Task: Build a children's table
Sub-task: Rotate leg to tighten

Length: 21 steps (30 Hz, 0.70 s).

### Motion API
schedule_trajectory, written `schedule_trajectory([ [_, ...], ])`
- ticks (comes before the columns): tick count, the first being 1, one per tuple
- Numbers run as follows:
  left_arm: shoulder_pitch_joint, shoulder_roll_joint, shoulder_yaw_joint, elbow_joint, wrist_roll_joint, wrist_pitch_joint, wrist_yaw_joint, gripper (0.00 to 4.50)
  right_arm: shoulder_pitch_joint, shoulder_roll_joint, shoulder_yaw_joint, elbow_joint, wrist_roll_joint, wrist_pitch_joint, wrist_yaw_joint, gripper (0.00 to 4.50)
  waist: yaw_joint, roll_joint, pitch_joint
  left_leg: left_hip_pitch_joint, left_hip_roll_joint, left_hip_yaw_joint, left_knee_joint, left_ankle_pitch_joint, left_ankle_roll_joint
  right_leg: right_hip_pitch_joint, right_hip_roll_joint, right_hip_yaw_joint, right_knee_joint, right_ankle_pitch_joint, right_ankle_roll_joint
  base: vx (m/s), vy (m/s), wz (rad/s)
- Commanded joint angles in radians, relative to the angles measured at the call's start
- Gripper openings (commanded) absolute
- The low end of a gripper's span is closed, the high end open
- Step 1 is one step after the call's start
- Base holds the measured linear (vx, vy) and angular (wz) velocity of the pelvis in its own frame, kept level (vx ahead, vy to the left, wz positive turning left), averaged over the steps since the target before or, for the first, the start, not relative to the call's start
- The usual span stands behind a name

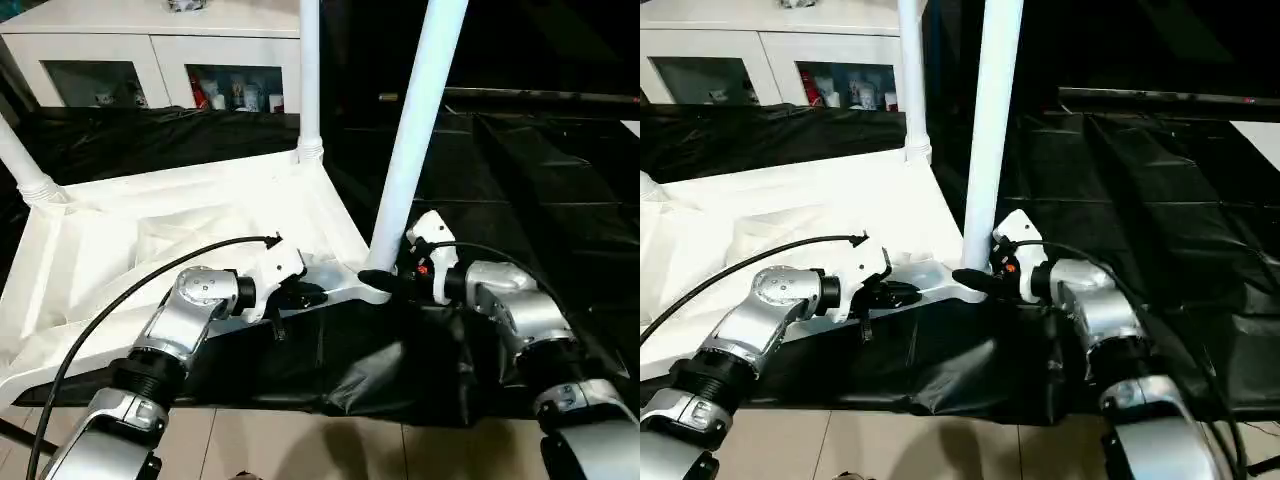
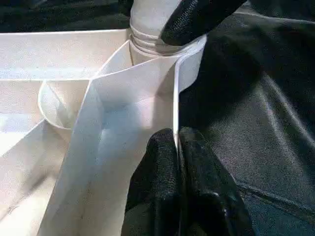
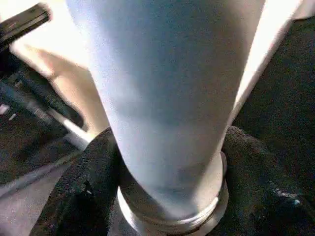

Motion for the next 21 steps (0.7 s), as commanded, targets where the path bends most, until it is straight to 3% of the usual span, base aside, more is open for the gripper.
schedule_trajectory([
  [1, -0.023, -0.035, 0.008, 0.044, 0.007, 0.010, 0.069, 0.00, 0.010, 0.034, -0.025, 0.007, 0.012, 0.009, -0.108, 2.66, -0.001, -0.014, -0.064, 0.019, 0.018, -0.007, -0.063, -0.249, 0.030, 0.044, -0.037, 0.024, -0.065, -0.243, -0.220, 0.000, 0.000, 0.00],
  [3, -0.040, -0.046, 0.010, 0.069, 0.021, 0.015, 0.106, 0.00, 0.012, 0.059, -0.046, 0.022, 0.008, 0.014, -0.190, 2.66, -0.005, -0.013, -0.063, 0.023, 0.016, -0.010, -0.067, -0.287, 0.007, 0.040, -0.038, 0.024, -0.074, -0.321, -0.193, 0.000, 0.000, 0.00],
  [5, -0.087, -0.083, 0.015, 0.137, 0.051, 0.033, 0.216, 0.00, 0.016, 0.123, -0.097, 0.064, -0.015, 0.012, -0.421, 2.66, -0.010, -0.005, -0.060, 0.028, 0.015, -0.014, -0.072, -0.323, -0.020, 0.033, -0.039, 0.025, -0.082, -0.379, -0.168, 0.000, 0.000, 0.00],
  [8, -0.124, -0.120, 0.020, 0.188, 0.069, 0.044, 0.311, 0.00, 0.025, 0.175, -0.112, 0.081, -0.043, 0.005, -0.581, 2.66, -0.012, -0.003, -0.060, 0.030, 0.012, -0.016, -0.073, -0.354, -0.036, 0.032, -0.040, 0.024, -0.088, -0.403, -0.152, 0.000, 0.000, 0.00],
  [10, -0.130, -0.129, 0.021, 0.196, 0.070, 0.048, 0.326, 0.00, 0.027, 0.186, -0.111, 0.082, -0.049, 0.001, -0.605, 2.66, -0.012, -0.007, -0.061, 0.028, 0.012, -0.016, -0.073, -0.357, -0.029, 0.033, -0.039, 0.024, -0.090, -0.397, -0.147, 0.000, 0.000, 0.00],
  [11, -0.151, -0.158, 0.020, 0.226, 0.076, 0.042, 0.367, 0.00, 0.039, 0.239, -0.106, 0.065, -0.065, -0.009, -0.666, 2.66, -0.011, -0.001, -0.061, 0.029, 0.011, -0.016, -0.072, -0.361, -0.027, 0.031, -0.039, 0.024, -0.090, -0.397, -0.146, 0.000, 0.000, 0.00],
  [12, -0.151, -0.158, 0.020, 0.226, 0.076, 0.042, 0.367, 0.00, 0.039, 0.239, -0.106, 0.065, -0.065, -0.009, -0.666, 2.66, -0.011, -0.001, -0.060, 0.031, 0.011, -0.015, -0.073, -0.376, -0.028, 0.026, -0.037, 0.024, -0.095, -0.409, -0.142, 0.000, 0.000, 0.00],
  [16, -0.168, -0.182, 0.013, 0.253, 0.081, 0.011, 0.370, 0.00, 0.046, 0.296, -0.087, 0.047, -0.067, -0.025, -0.680, 2.66, -0.010, 0.000, -0.061, 0.027, 0.011, -0.019, -0.077, -0.383, -0.024, 0.032, -0.037, 0.023, -0.095, -0.406, -0.134, 0.000, 0.000, 0.00],
  [18, -0.169, -0.181, 0.009, 0.260, 0.082, -0.014, 0.359, 0.00, 0.041, 0.307, -0.095, 0.044, -0.045, -0.034, -0.675, 3.21, -0.010, 0.001, -0.060, 0.029, 0.011, -0.019, -0.077, -0.394, -0.024, 0.030, -0.037, 0.023, -0.096, -0.409, -0.131, 0.000, 0.000, 0.00],
  [21, -0.155, -0.167, 0.007, 0.251, 0.073, -0.043, 0.317, 0.00, 0.025, 0.298, -0.110, 0.044, -0.020, -0.042, -0.654, 3.44, -0.012, 0.001, -0.061, 0.025, 0.011, -0.020, -0.079, -0.397, -0.023, 0.033, -0.038, 0.022, -0.093, -0.400, -0.133, 0.000, 0.000, 0.00],
])
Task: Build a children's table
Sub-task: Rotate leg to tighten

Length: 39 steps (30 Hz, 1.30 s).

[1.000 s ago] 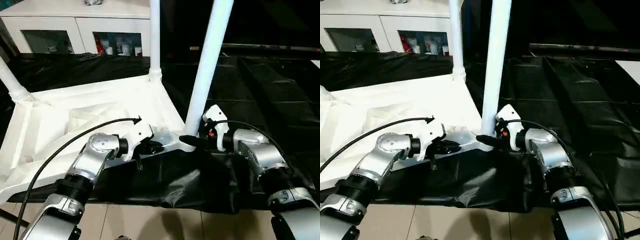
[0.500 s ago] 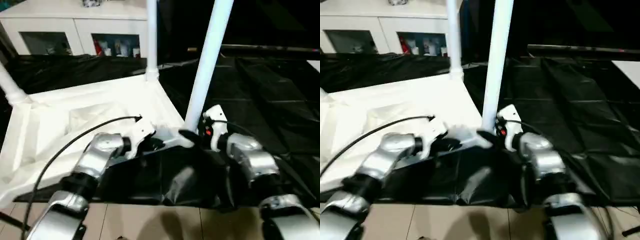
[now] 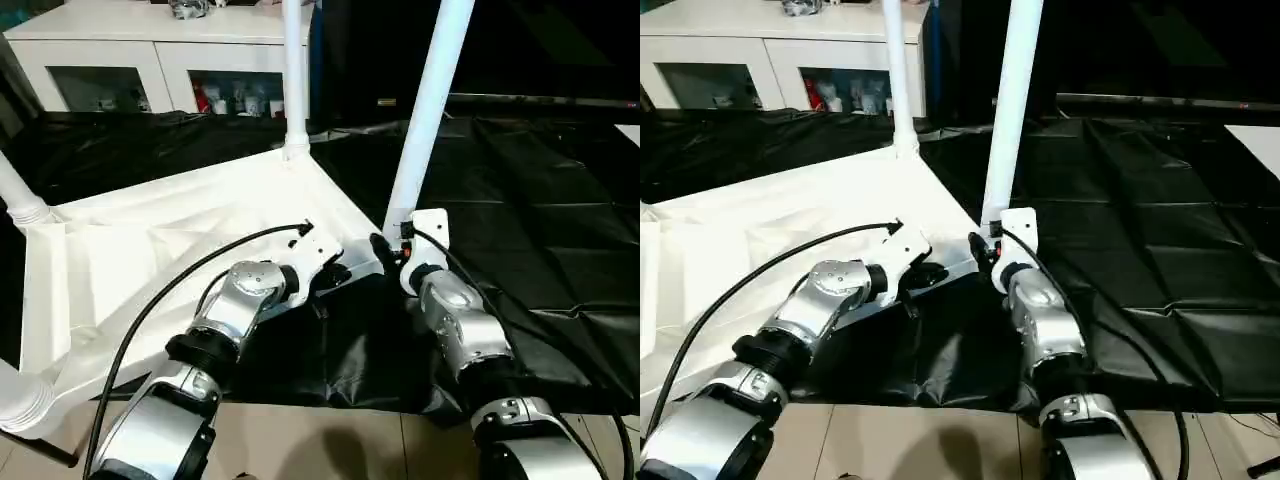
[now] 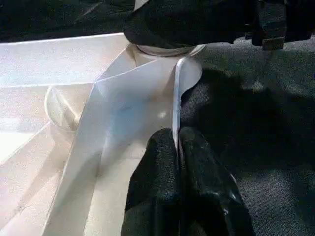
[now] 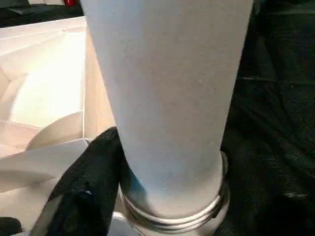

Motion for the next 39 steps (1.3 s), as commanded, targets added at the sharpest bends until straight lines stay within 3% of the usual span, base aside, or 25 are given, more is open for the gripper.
schedule_trajectory([
  [1, -0.004, 0.005, 0.011, 0.005, -0.008, -0.023, 0.020, 0.00, 0.009, 0.026, 0.029, 0.015, 0.024, 0.018, 0.061, 3.44, -0.008, -0.001, -0.058, 0.023, 0.013, -0.019, -0.079, -0.397, -0.022, 0.031, -0.038, 0.021, -0.091, -0.400, -0.136, 0.000, 0.000, 0.00],
  [7, 0.032, 0.046, 0.010, -0.034, -0.027, -0.064, -0.058, 0.00, 0.000, -0.063, 0.065, -0.039, 0.030, 0.069, 0.235, 4.05, -0.010, -0.005, -0.059, 0.018, 0.015, -0.017, -0.078, -0.369, -0.005, 0.039, -0.036, 0.021, -0.086, -0.359, -0.149, 0.000, 0.000, 0.00],
  [10, 0.048, 0.063, 0.011, -0.054, -0.037, -0.079, -0.099, 0.00, 0.000, -0.113, 0.089, -0.067, 0.027, 0.096, 0.325, 4.05, -0.012, -0.008, -0.062, 0.017, 0.015, -0.011, -0.072, -0.324, 0.005, 0.038, -0.039, 0.024, -0.082, -0.310, -0.174, 0.000, 0.000, 0.00],
  [12, 0.074, 0.091, 0.014, -0.094, -0.064, -0.089, -0.174, 0.00, 0.002, -0.194, 0.126, -0.106, 0.032, 0.103, 0.477, 4.05, -0.008, -0.011, -0.064, 0.014, 0.016, -0.012, -0.070, -0.292, 0.015, 0.047, -0.037, 0.022, -0.075, -0.271, -0.186, 0.000, 0.000, 0.00],
  [16, 0.094, 0.116, 0.009, -0.125, -0.079, -0.090, -0.227, 0.00, -0.006, -0.244, 0.138, -0.114, 0.039, 0.097, 0.575, 4.05, -0.002, -0.006, -0.067, 0.013, 0.020, -0.007, -0.064, -0.241, 0.039, 0.046, -0.035, 0.021, -0.063, -0.187, -0.219, 0.000, 0.000, 0.00],
  [20, 0.106, 0.139, 0.006, -0.140, -0.090, -0.088, -0.266, 0.00, -0.027, -0.279, 0.154, -0.082, 0.036, 0.082, 0.660, 4.05, 0.003, -0.008, -0.066, 0.016, 0.022, -0.006, -0.063, -0.243, 0.037, 0.046, -0.035, 0.020, -0.058, -0.172, -0.241, 0.000, 0.000, 0.00],
  [23, 0.105, 0.142, 0.008, -0.138, -0.090, -0.087, -0.270, 0.00, -0.035, -0.289, 0.166, -0.070, 0.034, 0.079, 0.691, 4.05, 0.004, -0.012, -0.064, 0.017, 0.022, -0.005, -0.064, -0.261, 0.032, 0.044, -0.036, 0.022, -0.063, -0.210, -0.233, 0.000, 0.000, 0.00],
  [26, 0.105, 0.145, 0.011, -0.142, -0.090, -0.080, -0.273, 0.00, -0.040, -0.297, 0.184, -0.060, 0.028, 0.077, 0.714, 3.72, 0.005, -0.014, -0.063, 0.017, 0.021, -0.005, -0.064, -0.264, 0.029, 0.044, -0.038, 0.023, -0.064, -0.240, -0.222, 0.000, 0.000, 0.00],
  [29, 0.111, 0.147, 0.014, -0.154, -0.093, -0.069, -0.281, 0.00, -0.039, -0.299, 0.185, -0.059, 0.024, 0.078, 0.733, 3.62, 0.005, -0.015, -0.064, 0.017, 0.021, -0.005, -0.063, -0.249, 0.031, 0.044, -0.038, 0.023, -0.063, -0.228, -0.220, 0.000, 0.000, 0.00],
  [39, 0.119, 0.158, 0.010, -0.165, -0.100, -0.054, -0.313, 0.00, -0.031, -0.308, 0.192, -0.051, 0.023, 0.067, 0.761, 2.66, 0.005, -0.013, -0.065, 0.018, 0.021, -0.004, -0.061, -0.245, 0.035, 0.044, -0.036, 0.022, -0.062, -0.218, -0.226, 0.000, 0.000, 0.00],
])
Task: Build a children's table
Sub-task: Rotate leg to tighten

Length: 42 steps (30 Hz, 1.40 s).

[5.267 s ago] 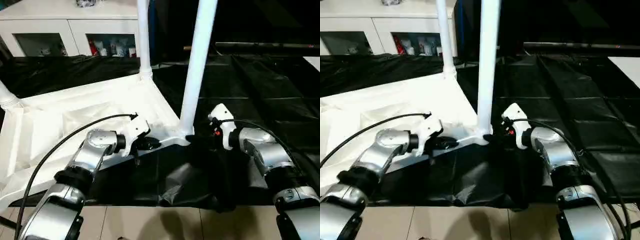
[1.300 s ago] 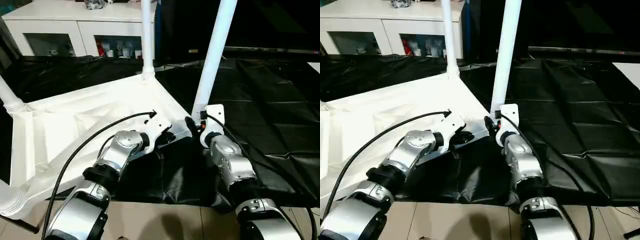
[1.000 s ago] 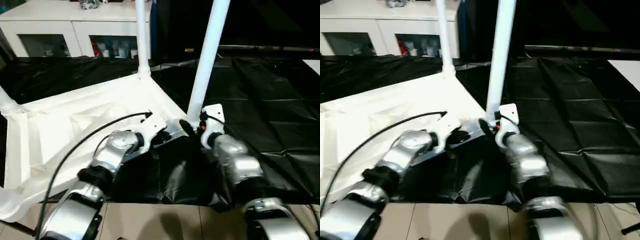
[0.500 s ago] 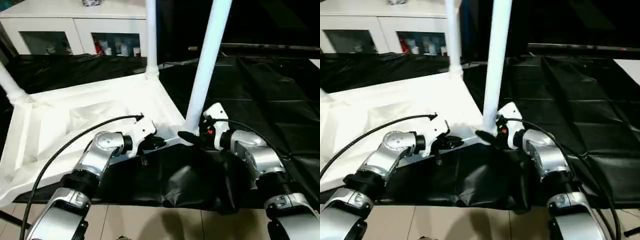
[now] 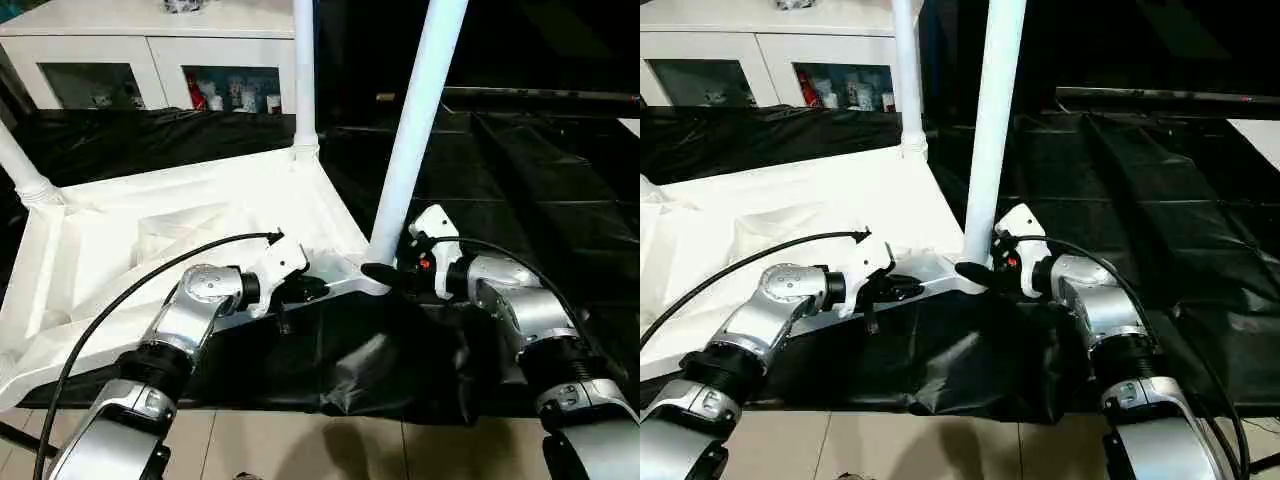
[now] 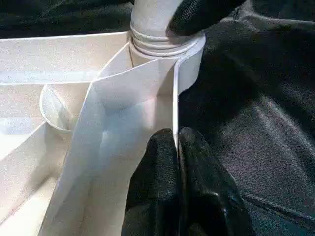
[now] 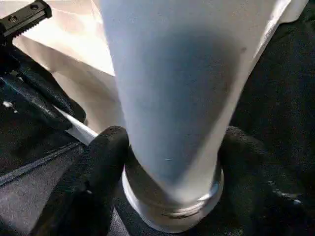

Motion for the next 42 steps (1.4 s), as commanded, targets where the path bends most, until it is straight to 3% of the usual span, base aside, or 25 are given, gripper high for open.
schedule_trajectory([
  [1, 0.010, -0.005, -0.001, -0.013, -0.026, -0.002, -0.022, 0.00, 0.003, 0.005, 0.023, 0.005, -0.001, -0.011, 0.026, 2.57, 0.001, -0.014, -0.066, 0.019, 0.019, -0.006, -0.059, -0.246, 0.034, 0.048, -0.037, 0.023, -0.063, -0.222, -0.224, 0.000, 0.000, 0.00],
  [4, 0.007, -0.011, -0.002, -0.014, -0.022, 0.007, -0.012, 0.00, 0.007, 0.034, -0.001, 0.020, -0.005, -0.011, -0.050, 2.44, 0.000, -0.015, -0.065, 0.020, 0.019, -0.006, -0.059, -0.247, 0.033, 0.047, -0.038, 0.023, -0.064, -0.229, -0.220, 0.000, 0.000, 0.00],
  [7, -0.009, -0.029, 0.002, 0.003, -0.010, 0.021, 0.031, 0.00, 0.005, 0.072, -0.031, 0.050, -0.013, -0.020, -0.165, 2.18, -0.009, -0.016, -0.061, 0.018, 0.017, -0.010, -0.064, -0.275, 0.016, 0.046, -0.040, 0.022, -0.071, -0.302, -0.199, 0.000, 0.000, 0.00],
  [11, -0.061, -0.071, 0.003, 0.081, 0.037, 0.026, 0.163, 0.00, 0.019, 0.154, -0.075, 0.068, -0.022, -0.017, -0.372, 2.06, -0.021, -0.014, -0.061, 0.025, 0.015, -0.014, -0.069, -0.315, -0.014, 0.038, -0.038, 0.024, -0.080, -0.363, -0.172, 0.000, 0.000, 0.00],
  [17, -0.142, -0.162, 0.019, 0.180, 0.075, 0.078, 0.376, 0.00, 0.068, 0.296, -0.110, 0.042, -0.029, 0.037, -0.631, 2.04, -0.024, -0.013, -0.059, 0.031, 0.014, -0.014, -0.071, -0.351, -0.020, 0.033, -0.037, 0.025, -0.088, -0.377, -0.161, 0.000, 0.000, 0.00],
  [20, -0.155, -0.182, 0.018, 0.197, 0.083, 0.082, 0.421, 0.00, 0.066, 0.332, -0.127, 0.051, -0.027, 0.040, -0.702, 2.04, -0.024, -0.011, -0.059, 0.030, 0.013, -0.016, -0.074, -0.360, -0.022, 0.034, -0.037, 0.024, -0.090, -0.382, -0.155, 0.000, 0.000, 0.00],
  [22, -0.165, -0.204, 0.017, 0.217, 0.091, 0.082, 0.454, 0.00, 0.049, 0.375, -0.142, 0.070, -0.028, 0.018, -0.776, 2.04, -0.027, -0.009, -0.057, 0.033, 0.011, -0.016, -0.075, -0.391, -0.026, 0.028, -0.038, 0.024, -0.095, -0.415, -0.145, 0.000, 0.000, 0.00],
  [26, -0.168, -0.214, 0.017, 0.231, 0.094, 0.063, 0.449, 0.00, 0.035, 0.393, -0.140, 0.074, -0.035, -0.017, -0.775, 2.04, -0.028, -0.009, -0.056, 0.032, 0.012, -0.020, -0.078, -0.415, -0.025, 0.030, -0.039, 0.021, -0.101, -0.442, -0.125, 0.000, 0.000, 0.00],
  [28, -0.163, -0.210, 0.014, 0.225, 0.095, 0.055, 0.430, 0.00, 0.036, 0.391, -0.132, 0.068, -0.036, -0.031, -0.751, 2.04, -0.028, -0.010, -0.059, 0.031, 0.013, -0.021, -0.080, -0.405, -0.023, 0.033, -0.039, 0.021, -0.099, -0.413, -0.129, 0.000, 0.000, 0.00],
  [31, -0.151, -0.195, 0.010, 0.203, 0.093, 0.049, 0.389, 0.00, 0.044, 0.374, -0.103, 0.046, -0.038, -0.060, -0.681, 2.74, -0.027, -0.011, -0.059, 0.028, 0.014, -0.021, -0.081, -0.389, -0.016, 0.037, -0.040, 0.021, -0.095, -0.377, -0.139, 0.000, 0.000, 0.00],
  [35, -0.130, -0.160, 0.010, 0.195, 0.074, 0.004, 0.294, 0.00, 0.045, 0.314, -0.071, 0.022, -0.033, -0.062, -0.524, 3.07, -0.033, -0.017, -0.061, 0.017, 0.013, -0.020, -0.081, -0.347, 0.006, 0.049, -0.041, 0.020, -0.087, -0.318, -0.160, 0.000, 0.000, 0.00],
  [42, -0.087, -0.096, 0.002, 0.161, 0.045, -0.049, 0.145, 0.00, 0.063, 0.175, -0.025, -0.058, -0.015, -0.037, -0.268, 3.61, -0.030, -0.012, -0.066, 0.019, 0.016, -0.012, -0.068, -0.263, 0.045, 0.056, -0.042, 0.021, -0.077, -0.219, -0.208, 0.000, 0.000, 0.00],
])
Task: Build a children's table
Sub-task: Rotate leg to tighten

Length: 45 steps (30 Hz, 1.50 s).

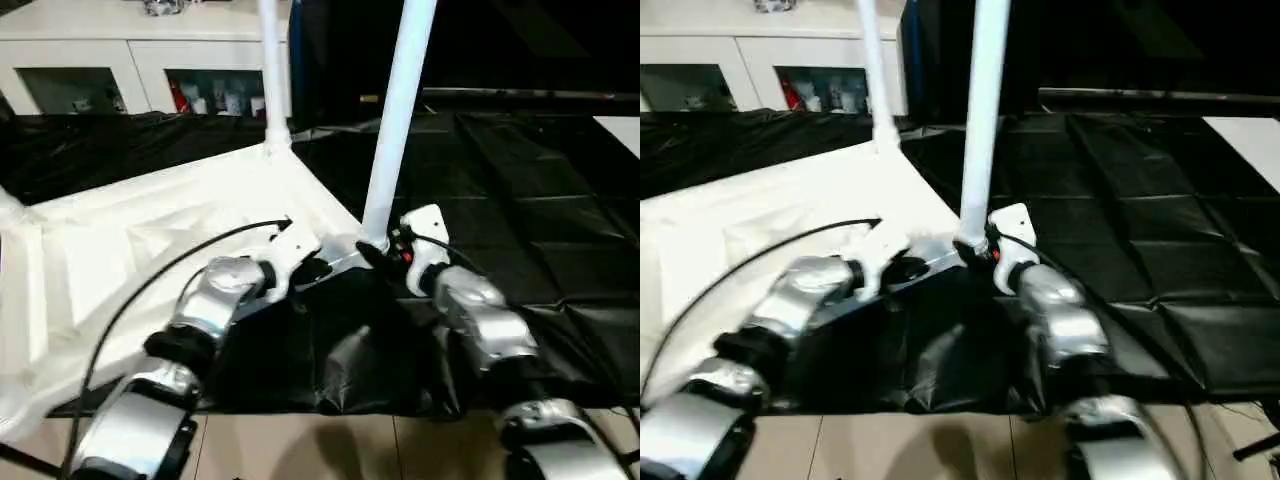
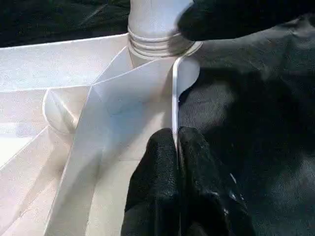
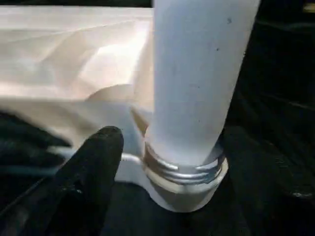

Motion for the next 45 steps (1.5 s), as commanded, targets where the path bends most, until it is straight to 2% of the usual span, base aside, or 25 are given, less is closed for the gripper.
schedule_trajectory([
  [1, 0.024, 0.001, -0.021, -0.022, -0.026, -0.033, -0.077, 0.00, -0.003, -0.020, 0.047, -0.019, 0.018, 0.027, 0.110, 3.70, 0.009, -0.003, -0.067, 0.015, 0.017, -0.010, -0.059, -0.238, 0.048, 0.048, -0.041, 0.025, -0.056, -0.182, -0.218, 0.000, 0.000, 0.00],
  [3, 0.038, 0.020, -0.020, -0.046, -0.048, -0.037, -0.133, 0.00, -0.007, -0.065, 0.050, -0.030, 0.030, 0.040, 0.180, 4.01, 0.011, -0.004, -0.067, 0.014, 0.018, -0.007, -0.056, -0.220, 0.058, 0.051, -0.038, 0.023, -0.050, -0.133, -0.243, 0.000, 0.000, 0.00],
  [7, 0.058, 0.047, -0.026, -0.080, -0.058, -0.040, -0.205, 0.00, -0.011, -0.119, 0.062, -0.044, 0.043, 0.058, 0.276, 4.21, 0.021, 0.000, -0.067, 0.018, 0.023, -0.004, -0.055, -0.230, 0.060, 0.048, -0.038, 0.022, -0.047, -0.133, -0.264, 0.000, 0.000, 0.00],
  [10, 0.065, 0.061, -0.029, -0.092, -0.059, -0.044, -0.229, 0.00, -0.016, -0.145, 0.072, -0.039, 0.032, 0.055, 0.309, 4.48, 0.026, -0.002, -0.065, 0.021, 0.024, -0.004, -0.056, -0.258, 0.046, 0.045, -0.039, 0.023, -0.050, -0.173, -0.256, 0.000, 0.000, 0.00],
  [14, 0.073, 0.070, -0.029, -0.111, -0.067, -0.037, -0.247, 0.00, -0.024, -0.155, 0.082, -0.029, 0.024, 0.049, 0.334, 4.48, 0.037, -0.005, -0.066, 0.024, 0.026, -0.004, -0.056, -0.255, 0.036, 0.044, -0.042, 0.026, -0.049, -0.181, -0.247, 0.000, 0.000, 0.00],
  [19, 0.076, 0.071, -0.026, -0.118, -0.066, -0.032, -0.256, 0.00, -0.033, -0.158, 0.084, -0.012, 0.028, 0.050, 0.343, 4.48, 0.040, -0.008, -0.066, 0.020, 0.022, -0.003, -0.055, -0.235, 0.039, 0.046, -0.042, 0.025, -0.048, -0.176, -0.238, 0.000, 0.000, 0.00],
  [20, 0.076, 0.071, -0.026, -0.118, -0.066, -0.033, -0.256, 0.00, -0.035, -0.157, 0.082, -0.010, 0.029, 0.051, 0.342, 4.31, 0.040, -0.007, -0.066, 0.020, 0.023, -0.004, -0.055, -0.232, 0.040, 0.045, -0.042, 0.025, -0.048, -0.179, -0.238, 0.000, 0.000, 0.00],
  [22, 0.079, 0.071, -0.026, -0.123, -0.067, -0.029, -0.257, 0.00, -0.041, -0.157, 0.074, 0.000, 0.032, 0.049, 0.336, 4.31, 0.039, -0.007, -0.067, 0.020, 0.022, -0.003, -0.054, -0.229, 0.040, 0.045, -0.041, 0.025, -0.048, -0.179, -0.238, 0.000, 0.000, 0.00],
  [24, 0.082, 0.072, -0.027, -0.128, -0.068, -0.027, -0.258, 0.00, -0.042, -0.158, 0.071, 0.004, 0.031, 0.049, 0.338, 4.04, 0.040, -0.006, -0.067, 0.019, 0.022, -0.004, -0.054, -0.226, 0.040, 0.046, -0.041, 0.025, -0.047, -0.176, -0.237, 0.000, 0.000, 0.00],
  [28, 0.083, 0.071, -0.028, -0.130, -0.068, -0.025, -0.260, 0.00, -0.040, -0.166, 0.073, 0.016, 0.026, 0.045, 0.334, 3.77, 0.040, -0.004, -0.068, 0.020, 0.022, -0.003, -0.053, -0.215, 0.044, 0.046, -0.039, 0.024, -0.045, -0.149, -0.244, 0.000, 0.000, 0.00],
  [29, 0.083, 0.070, -0.028, -0.130, -0.068, -0.025, -0.260, 0.00, -0.040, -0.168, 0.073, 0.020, 0.024, 0.043, 0.332, 3.52, 0.040, -0.005, -0.068, 0.020, 0.022, -0.003, -0.053, -0.217, 0.044, 0.046, -0.039, 0.024, -0.045, -0.149, -0.245, 0.000, 0.000, 0.00],
  [31, 0.083, 0.070, -0.029, -0.130, -0.068, -0.025, -0.260, 0.00, -0.041, -0.170, 0.073, 0.025, 0.022, 0.041, 0.333, 3.48, 0.040, -0.005, -0.068, 0.020, 0.021, -0.003, -0.052, -0.217, 0.043, 0.047, -0.040, 0.024, -0.045, -0.155, -0.244, 0.000, 0.000, 0.00],
  [35, 0.083, 0.068, -0.028, -0.133, -0.069, -0.022, -0.259, 0.00, -0.041, -0.175, 0.079, 0.033, 0.014, 0.037, 0.335, 3.04, 0.041, -0.005, -0.069, 0.020, 0.022, -0.003, -0.051, -0.215, 0.044, 0.047, -0.040, 0.024, -0.045, -0.152, -0.246, 0.000, 0.000, 0.00],
  [40, 0.091, 0.071, -0.026, -0.143, -0.071, -0.017, -0.260, 0.00, -0.042, -0.178, 0.084, 0.046, 0.009, 0.028, 0.336, 2.71, 0.041, -0.013, -0.069, 0.019, 0.022, -0.003, -0.050, -0.207, 0.052, 0.048, -0.040, 0.023, -0.044, -0.157, -0.245, 0.000, 0.000, 0.00],
  [42, 0.096, 0.072, -0.027, -0.148, -0.071, -0.015, -0.259, 0.00, -0.040, -0.178, 0.086, 0.050, 0.008, 0.026, 0.338, 2.59, 0.042, -0.012, -0.070, 0.019, 0.022, -0.003, -0.050, -0.197, 0.056, 0.048, -0.041, 0.024, -0.042, -0.151, -0.247, 0.000, 0.000, 0.00],
  [45, 0.099, 0.071, -0.025, -0.148, -0.069, -0.011, -0.250, 0.00, -0.037, -0.167, 0.076, 0.053, 0.021, 0.033, 0.329, 2.55, 0.041, -0.016, -0.069, 0.018, 0.022, -0.002, -0.050, -0.195, 0.061, 0.048, -0.041, 0.023, -0.043, -0.157, -0.245, 0.000, 0.000, 0.00],
])
